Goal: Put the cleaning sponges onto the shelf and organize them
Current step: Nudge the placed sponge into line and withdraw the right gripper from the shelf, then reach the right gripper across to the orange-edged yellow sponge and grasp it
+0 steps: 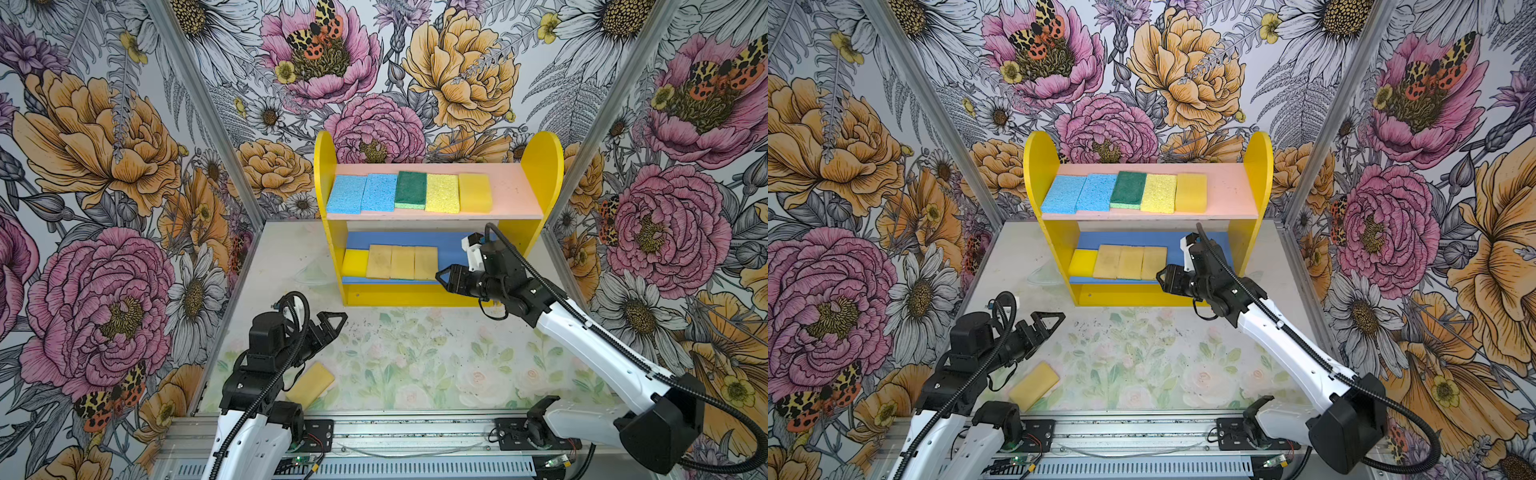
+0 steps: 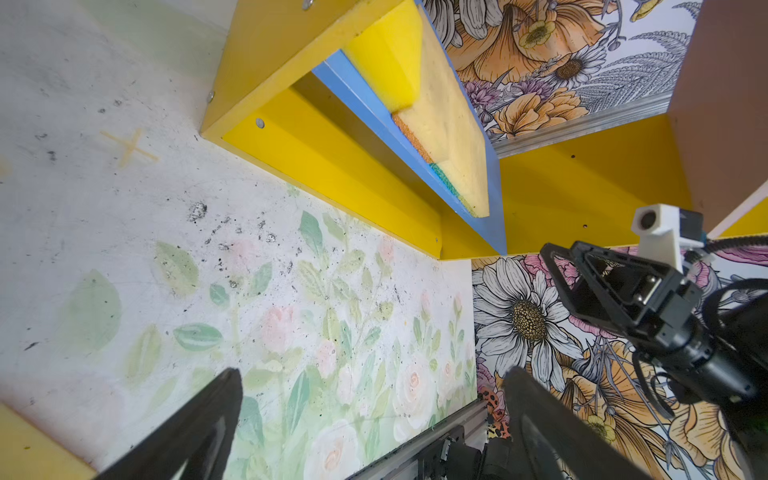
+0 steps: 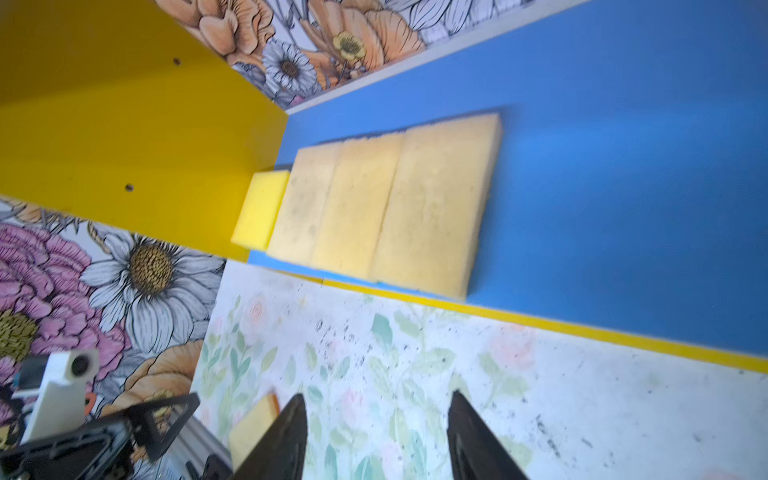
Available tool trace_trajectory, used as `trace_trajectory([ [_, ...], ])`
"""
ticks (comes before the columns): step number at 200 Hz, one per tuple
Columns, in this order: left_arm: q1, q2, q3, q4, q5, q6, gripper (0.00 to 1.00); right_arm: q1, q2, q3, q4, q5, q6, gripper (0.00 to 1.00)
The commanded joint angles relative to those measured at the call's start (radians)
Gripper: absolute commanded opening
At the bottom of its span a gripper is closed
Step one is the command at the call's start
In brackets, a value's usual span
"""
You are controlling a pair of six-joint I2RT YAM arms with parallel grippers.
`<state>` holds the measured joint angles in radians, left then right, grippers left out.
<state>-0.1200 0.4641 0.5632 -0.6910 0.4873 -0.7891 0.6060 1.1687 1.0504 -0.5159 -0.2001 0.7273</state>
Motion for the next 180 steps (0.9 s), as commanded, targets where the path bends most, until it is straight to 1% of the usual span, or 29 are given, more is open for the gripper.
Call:
trace_trajectory([
  [1, 0.009, -0.017, 0.033, -0.032, -0.011, -0.014, 0.99, 0.106, -0.055, -0.116, 0.010, 0.026, 0.113, 0.56],
  [15, 0.009, -0.029, 0.033, -0.051, -0.027, -0.025, 0.99, 0.181, -0.069, -0.200, 0.073, 0.003, 0.175, 0.56],
  [20, 0.009, -0.035, 0.034, -0.061, -0.038, -0.028, 0.99, 0.232, -0.067, -0.229, 0.108, -0.004, 0.200, 0.57],
  [42, 0.010, -0.053, 0.044, -0.112, -0.117, -0.060, 0.99, 0.356, 0.002, -0.328, 0.336, -0.054, 0.297, 0.57],
  [56, 0.010, -0.054, 0.050, -0.148, -0.170, -0.088, 0.99, 0.421, 0.099, -0.326, 0.466, -0.073, 0.325, 0.58],
  [69, 0.010, -0.053, 0.059, -0.201, -0.229, -0.110, 0.99, 0.466, 0.218, -0.300, 0.584, -0.110, 0.343, 0.58],
  [90, 0.011, -0.058, 0.084, -0.273, -0.299, -0.135, 0.99, 0.526, 0.414, -0.217, 0.722, -0.160, 0.366, 0.58],
  [113, 0.011, -0.081, 0.124, -0.332, -0.371, -0.148, 0.99, 0.571, 0.594, -0.078, 0.752, -0.199, 0.357, 0.58],
  [136, 0.013, -0.094, 0.159, -0.372, -0.423, -0.140, 0.99, 0.593, 0.709, 0.040, 0.745, -0.230, 0.342, 0.58],
  [180, 0.012, -0.091, 0.163, -0.378, -0.416, -0.135, 0.99, 0.594, 0.862, 0.208, 0.651, -0.238, 0.307, 0.58],
])
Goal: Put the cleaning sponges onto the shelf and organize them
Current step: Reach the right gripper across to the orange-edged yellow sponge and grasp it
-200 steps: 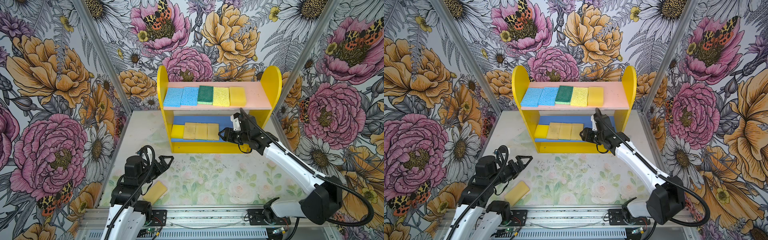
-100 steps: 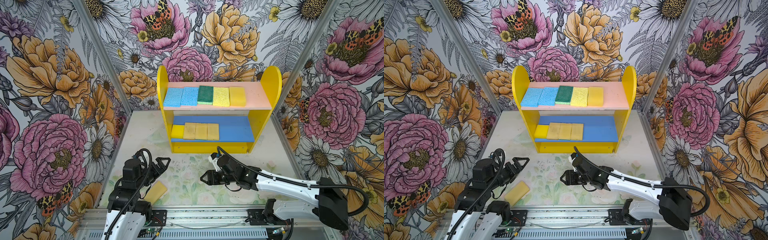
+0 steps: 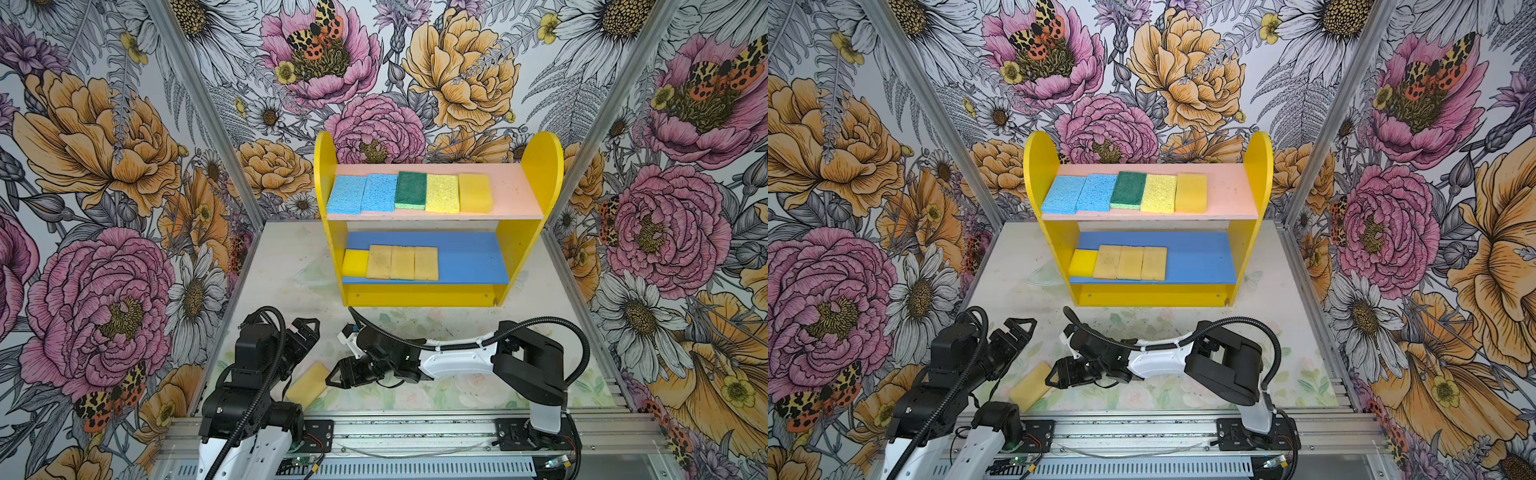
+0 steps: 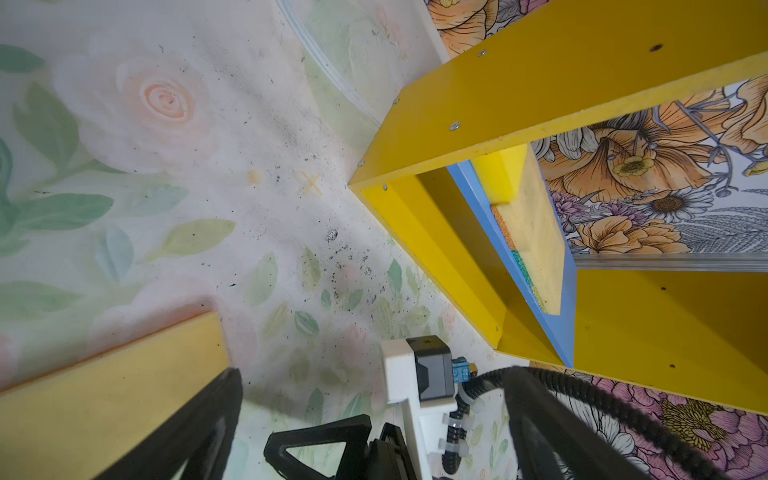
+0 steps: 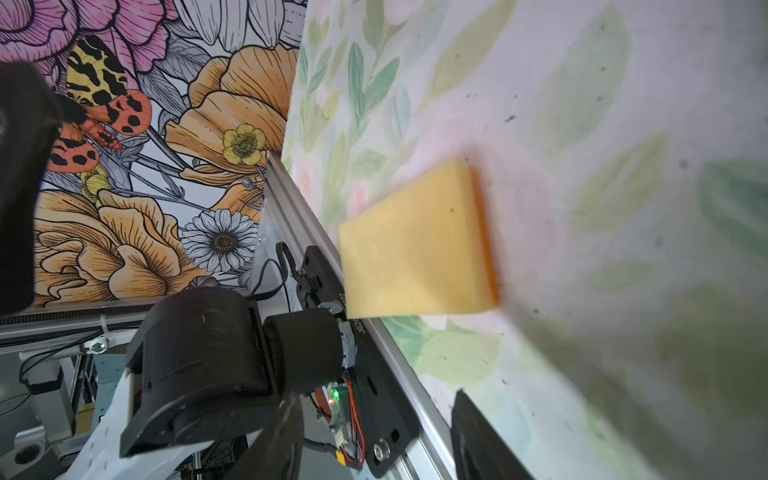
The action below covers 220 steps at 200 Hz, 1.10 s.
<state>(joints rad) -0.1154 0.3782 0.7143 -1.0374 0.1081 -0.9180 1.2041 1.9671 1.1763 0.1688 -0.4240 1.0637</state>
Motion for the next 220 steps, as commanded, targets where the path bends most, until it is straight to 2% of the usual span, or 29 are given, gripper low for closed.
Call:
trace_trajectory([
  [1, 0.008, -0.005, 0.012, -0.032, -0.037, -0.006, 0.99, -0.005, 0.066, 0.085, -0.038, -0.013, -0.031, 0.58],
  [52, 0.005, -0.014, 0.023, -0.039, -0.041, 0.027, 0.99, -0.012, 0.150, 0.202, -0.201, 0.082, -0.108, 0.57],
  [130, -0.006, -0.027, 0.001, -0.041, -0.045, 0.028, 0.99, -0.015, 0.219, 0.260, -0.255, 0.122, -0.140, 0.52],
  [179, -0.012, -0.029, -0.001, -0.041, -0.046, 0.039, 0.99, -0.014, 0.244, 0.276, -0.276, 0.142, -0.137, 0.36],
  [220, -0.013, -0.035, -0.003, -0.041, -0.044, 0.041, 0.99, -0.013, 0.190, 0.237, -0.279, 0.194, -0.159, 0.16],
])
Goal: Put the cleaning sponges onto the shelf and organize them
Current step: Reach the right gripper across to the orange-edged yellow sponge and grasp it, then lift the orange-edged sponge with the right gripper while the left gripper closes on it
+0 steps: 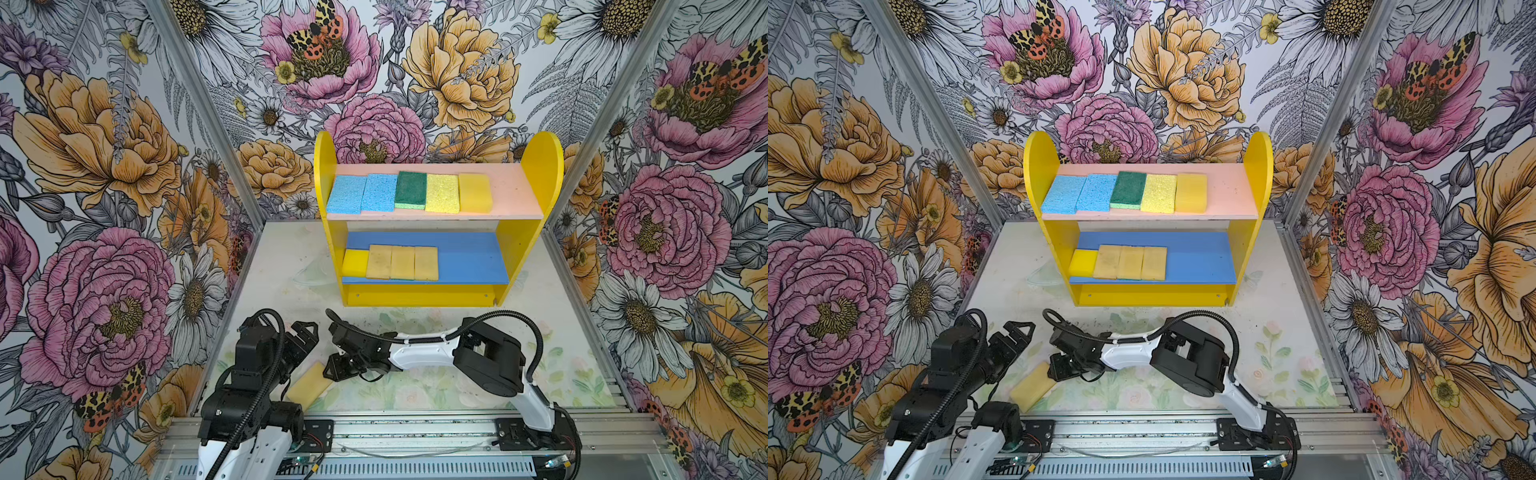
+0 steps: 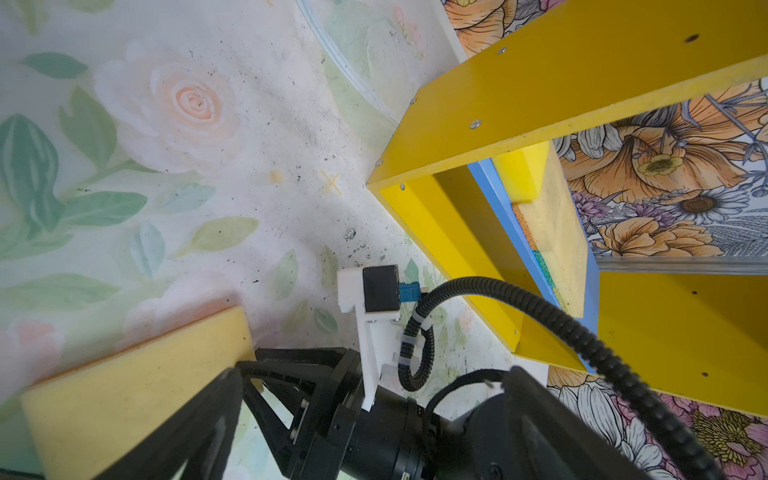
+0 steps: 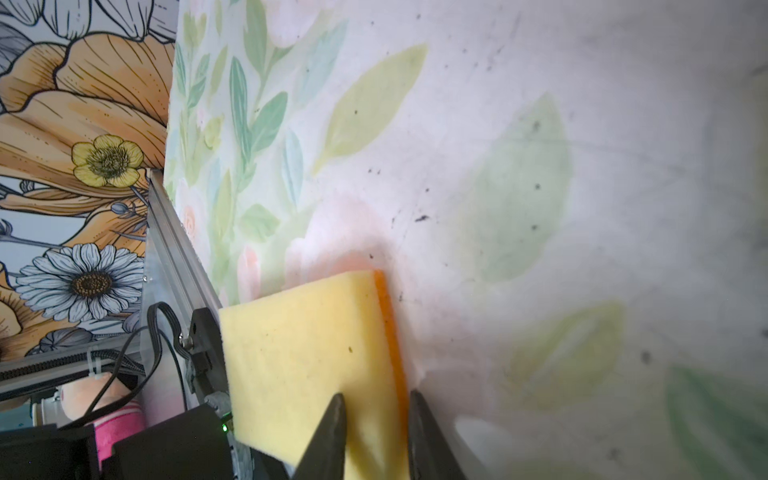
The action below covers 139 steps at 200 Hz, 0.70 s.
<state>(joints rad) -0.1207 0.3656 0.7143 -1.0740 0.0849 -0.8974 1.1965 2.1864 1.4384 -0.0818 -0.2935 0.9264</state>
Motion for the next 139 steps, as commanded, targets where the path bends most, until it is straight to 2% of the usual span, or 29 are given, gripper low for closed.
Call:
trace_trajectory([
  [1, -0.008, -0.023, -0.003, -0.004, -0.021, 0.021, 0.99, -0.005, -0.031, -0.027, -0.028, 0.066, -0.023, 0.16],
  [23, -0.009, -0.023, -0.004, -0.003, -0.014, 0.023, 0.99, -0.008, -0.083, -0.070, -0.026, 0.103, -0.040, 0.09],
  [63, -0.010, -0.001, 0.005, 0.013, 0.047, 0.072, 0.99, -0.047, -0.272, -0.257, -0.027, 0.116, -0.083, 0.07],
  [80, -0.016, 0.024, -0.011, 0.057, 0.143, 0.105, 0.99, -0.091, -0.390, -0.373, -0.049, 0.071, -0.146, 0.07],
  [105, -0.038, 0.095, -0.065, 0.167, 0.332, 0.133, 0.99, -0.166, -0.586, -0.482, -0.224, 0.055, -0.325, 0.07],
  [139, -0.139, 0.213, -0.101, 0.319, 0.511, 0.167, 0.99, -0.260, -0.826, -0.555, -0.398, 0.042, -0.511, 0.07],
])
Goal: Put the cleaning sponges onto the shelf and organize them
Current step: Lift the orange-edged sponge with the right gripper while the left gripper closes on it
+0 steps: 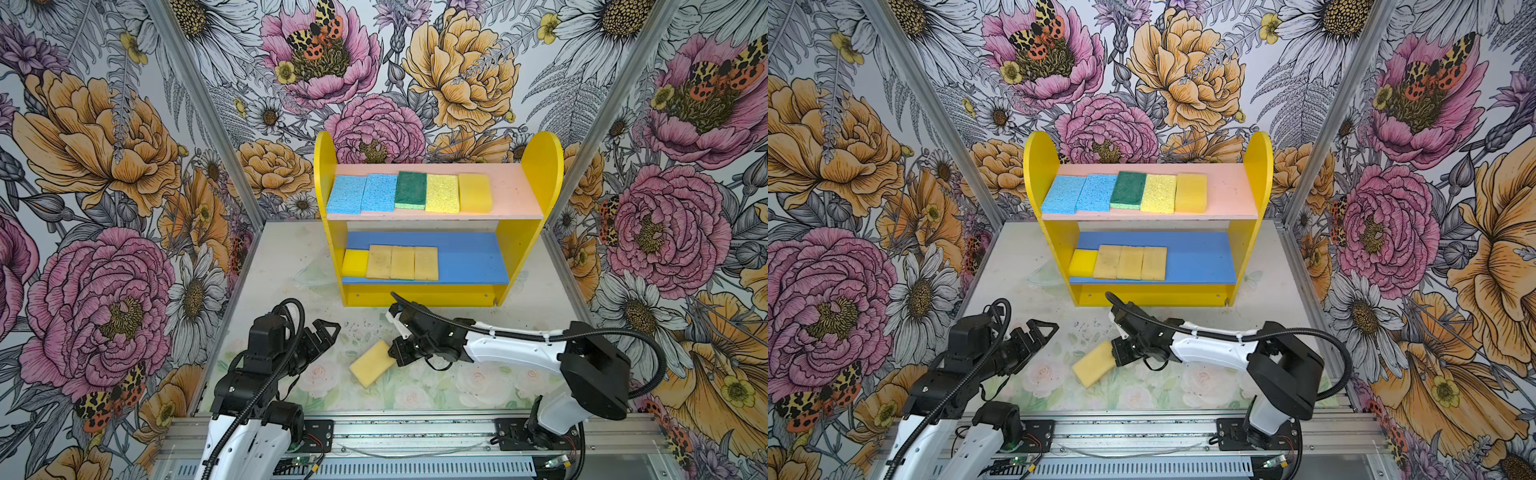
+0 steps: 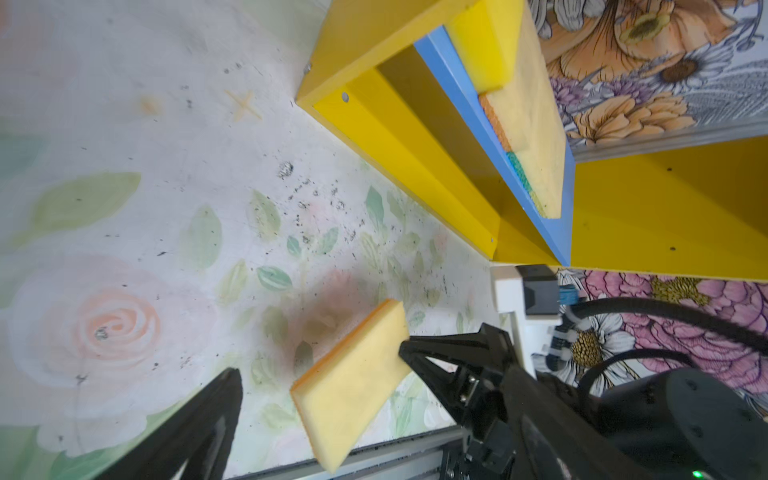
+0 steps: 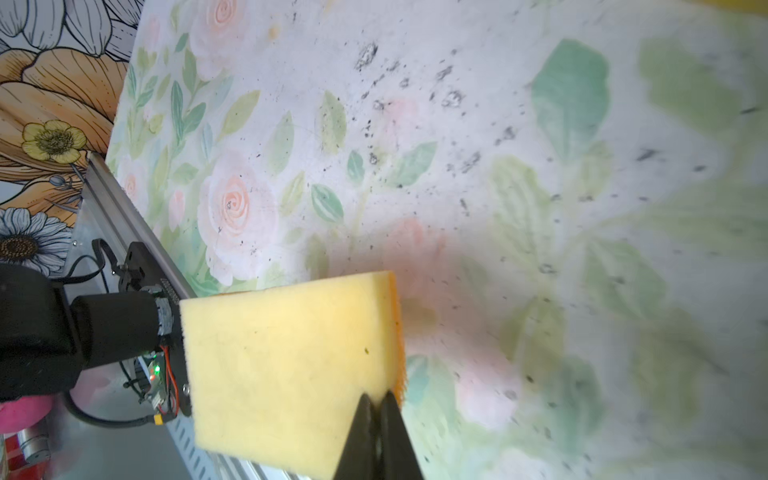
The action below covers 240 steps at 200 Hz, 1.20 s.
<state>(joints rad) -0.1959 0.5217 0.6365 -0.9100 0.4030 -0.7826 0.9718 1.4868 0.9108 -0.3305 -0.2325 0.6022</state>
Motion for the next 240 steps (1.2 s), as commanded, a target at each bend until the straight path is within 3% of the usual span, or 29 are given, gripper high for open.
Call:
trace_trajectory([
  [1, -0.068, 0.061, -0.023, 0.160, 0.197, 0.053, 0.99, -0.037, -0.132, -0.027, -0.154, -0.020, -0.193, 0.07],
  [52, -0.292, 0.275, -0.011, 0.381, 0.301, 0.049, 0.99, -0.068, -0.247, 0.088, -0.301, -0.020, -0.398, 0.06],
  [101, -0.341, 0.361, -0.022, 0.601, 0.374, -0.028, 0.96, -0.067, -0.215, 0.238, -0.408, -0.032, -0.481, 0.06],
  [126, -0.373, 0.385, -0.029, 0.633, 0.376, -0.038, 0.85, -0.068, -0.215, 0.262, -0.409, -0.042, -0.485, 0.06],
  [171, -0.393, 0.380, -0.087, 0.850, 0.409, -0.169, 0.51, -0.068, -0.196, 0.272, -0.409, -0.043, -0.481, 0.06],
  [189, -0.393, 0.388, -0.087, 0.841, 0.407, -0.165, 0.47, -0.067, -0.192, 0.275, -0.409, -0.042, -0.478, 0.06],
  [207, -0.393, 0.391, -0.094, 0.832, 0.405, -0.157, 0.31, -0.067, -0.193, 0.279, -0.409, -0.035, -0.474, 0.06],
  [240, -0.383, 0.391, -0.101, 0.829, 0.397, -0.162, 0.16, -0.068, -0.201, 0.287, -0.407, -0.023, -0.471, 0.08],
])
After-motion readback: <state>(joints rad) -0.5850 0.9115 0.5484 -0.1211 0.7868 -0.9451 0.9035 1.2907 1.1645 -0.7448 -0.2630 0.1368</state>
